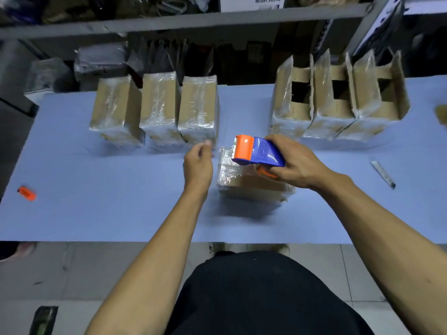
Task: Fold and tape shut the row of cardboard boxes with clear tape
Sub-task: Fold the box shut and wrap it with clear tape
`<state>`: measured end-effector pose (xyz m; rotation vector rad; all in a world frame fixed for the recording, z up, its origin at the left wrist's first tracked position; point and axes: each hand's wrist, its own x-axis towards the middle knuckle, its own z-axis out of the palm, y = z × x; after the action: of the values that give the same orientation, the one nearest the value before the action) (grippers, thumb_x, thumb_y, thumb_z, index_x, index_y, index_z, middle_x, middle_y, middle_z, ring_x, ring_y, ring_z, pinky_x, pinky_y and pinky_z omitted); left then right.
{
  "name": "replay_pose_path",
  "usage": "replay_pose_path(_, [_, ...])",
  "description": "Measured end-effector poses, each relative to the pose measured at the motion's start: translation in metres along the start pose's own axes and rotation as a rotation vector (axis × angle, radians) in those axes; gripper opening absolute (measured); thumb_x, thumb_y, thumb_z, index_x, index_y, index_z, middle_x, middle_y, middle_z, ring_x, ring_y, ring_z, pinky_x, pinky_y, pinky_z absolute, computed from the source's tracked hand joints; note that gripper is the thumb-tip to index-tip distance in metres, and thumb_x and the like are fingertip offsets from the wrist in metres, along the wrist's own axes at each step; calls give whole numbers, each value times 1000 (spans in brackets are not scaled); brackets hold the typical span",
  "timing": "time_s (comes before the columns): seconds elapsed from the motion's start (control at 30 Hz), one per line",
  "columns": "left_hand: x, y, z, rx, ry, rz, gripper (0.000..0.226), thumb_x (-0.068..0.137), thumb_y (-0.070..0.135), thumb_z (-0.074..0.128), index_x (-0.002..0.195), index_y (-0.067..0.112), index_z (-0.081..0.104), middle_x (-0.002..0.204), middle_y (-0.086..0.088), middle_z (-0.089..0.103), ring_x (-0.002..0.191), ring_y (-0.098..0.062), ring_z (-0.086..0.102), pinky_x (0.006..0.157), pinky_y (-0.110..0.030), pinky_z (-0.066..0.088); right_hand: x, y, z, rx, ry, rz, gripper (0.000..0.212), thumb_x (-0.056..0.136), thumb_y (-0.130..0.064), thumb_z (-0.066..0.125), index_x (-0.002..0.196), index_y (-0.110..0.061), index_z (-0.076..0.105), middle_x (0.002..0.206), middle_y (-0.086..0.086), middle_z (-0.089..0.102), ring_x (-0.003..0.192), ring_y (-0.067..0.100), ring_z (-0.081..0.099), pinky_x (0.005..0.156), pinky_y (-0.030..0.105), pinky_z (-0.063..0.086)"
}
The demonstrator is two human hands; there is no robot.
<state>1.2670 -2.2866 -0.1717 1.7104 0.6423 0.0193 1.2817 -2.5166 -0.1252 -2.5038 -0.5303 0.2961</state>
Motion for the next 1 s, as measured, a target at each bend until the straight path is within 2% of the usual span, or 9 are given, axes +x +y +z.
replay_pose_path(0.1, [-14,18,7,-262,-391,-202,31,105,36,52,97,13,71,84,-4,77,76,-19,75,64,-31,60,-1,-1,2,-13,7,-18,54,75,-52,60,121,-25,50,105,-6,59,87,17,52,69,29,36])
replay_pose_path(0.17, [-19,24,10,-378,-475,-294,26,103,32,56,100,11,71,84,-6,76,73,-17,75,62,-29,59,-2,-1,1,7,-1,-20,56,75,-52,59,123,-24,50,107,-5,59,89,18,53,70,30,38])
replay_pose_path(0.33, [-19,20,12,-576,-440,-428,19,101,24,60,102,7,68,82,-7,74,75,-19,74,63,-32,60,-2,0,-2,30,-12,-10,59,73,-52,58,124,-24,49,110,-5,59,91,18,54,74,33,44])
replay_pose_path(0.4, [-17,15,14,-470,-375,-356,11,100,14,62,100,7,70,81,-6,74,74,-18,72,62,-27,59,-2,-1,0,20,-12,-9,56,74,-51,60,123,-25,50,108,-5,60,91,19,55,74,35,45])
replay_pose_path(0.5, [-15,10,19,-185,-194,-204,14,97,4,62,95,8,76,76,-4,73,59,-8,68,53,-19,52,4,-4,3,-30,-16,-28,47,80,-44,68,120,-27,50,105,-4,61,90,21,55,72,35,45])
replay_pose_path(0.63, [-8,2,12,-140,-84,-200,17,95,10,65,81,10,75,58,3,66,48,-5,57,50,-20,49,8,-5,0,-117,-47,-59,44,80,-44,67,118,-29,51,106,-5,63,90,23,56,70,37,49])
replay_pose_path(0.77, [3,-16,-3,-120,-13,-222,17,94,12,67,78,11,73,64,1,65,54,-8,54,54,-20,52,3,3,-8,-192,-67,-58,45,79,-48,66,118,-32,50,108,-7,63,91,23,57,69,38,50])
replay_pose_path(0.9, [12,-38,-13,-85,64,-311,7,93,13,67,91,10,73,79,-1,67,70,-12,60,56,-23,52,-3,6,-10,-240,-63,-49,44,80,-48,66,118,-34,50,106,-7,63,90,22,57,64,33,44])
replay_pose_path(1.0, [13,-49,-3,-71,48,-366,12,92,12,66,82,14,72,81,-1,69,76,-15,62,62,-27,53,-2,3,-9,-248,-69,-56,44,79,-50,64,117,-34,51,108,-8,63,92,21,58,65,33,46])
